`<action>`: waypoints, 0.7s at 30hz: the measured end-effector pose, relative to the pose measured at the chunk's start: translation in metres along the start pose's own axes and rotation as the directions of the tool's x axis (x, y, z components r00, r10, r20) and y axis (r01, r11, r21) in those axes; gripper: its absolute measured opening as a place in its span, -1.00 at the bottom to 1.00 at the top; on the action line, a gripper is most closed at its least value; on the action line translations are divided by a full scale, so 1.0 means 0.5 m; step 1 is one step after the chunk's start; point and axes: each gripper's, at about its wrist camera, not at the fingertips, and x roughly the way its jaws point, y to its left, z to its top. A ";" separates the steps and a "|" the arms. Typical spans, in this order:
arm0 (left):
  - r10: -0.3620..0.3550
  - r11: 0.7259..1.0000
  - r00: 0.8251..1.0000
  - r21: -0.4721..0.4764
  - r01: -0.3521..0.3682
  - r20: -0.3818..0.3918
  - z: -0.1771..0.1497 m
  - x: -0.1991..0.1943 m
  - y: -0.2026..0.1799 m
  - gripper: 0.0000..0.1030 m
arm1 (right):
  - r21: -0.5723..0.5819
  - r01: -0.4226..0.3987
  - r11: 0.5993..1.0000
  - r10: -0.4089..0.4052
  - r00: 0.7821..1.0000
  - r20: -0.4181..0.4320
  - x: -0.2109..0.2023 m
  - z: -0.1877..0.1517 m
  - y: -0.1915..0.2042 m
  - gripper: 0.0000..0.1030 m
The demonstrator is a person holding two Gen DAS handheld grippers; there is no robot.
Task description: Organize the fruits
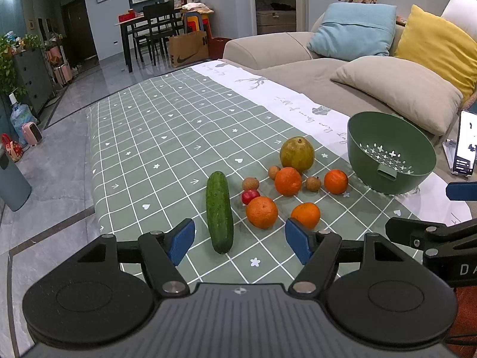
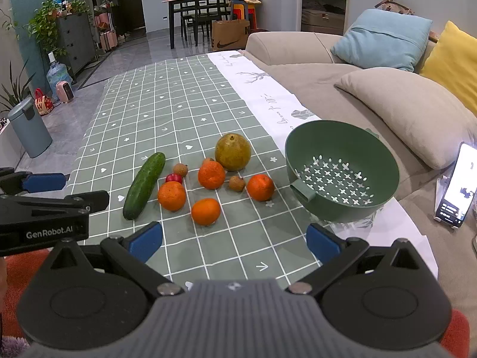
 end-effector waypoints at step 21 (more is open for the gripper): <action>0.002 1.000 1.000 0.003 -0.002 0.003 0.000 -0.003 -0.003 0.59 | 0.003 0.004 1.000 -0.004 1.000 -0.002 -0.003 -0.001 -0.006 0.91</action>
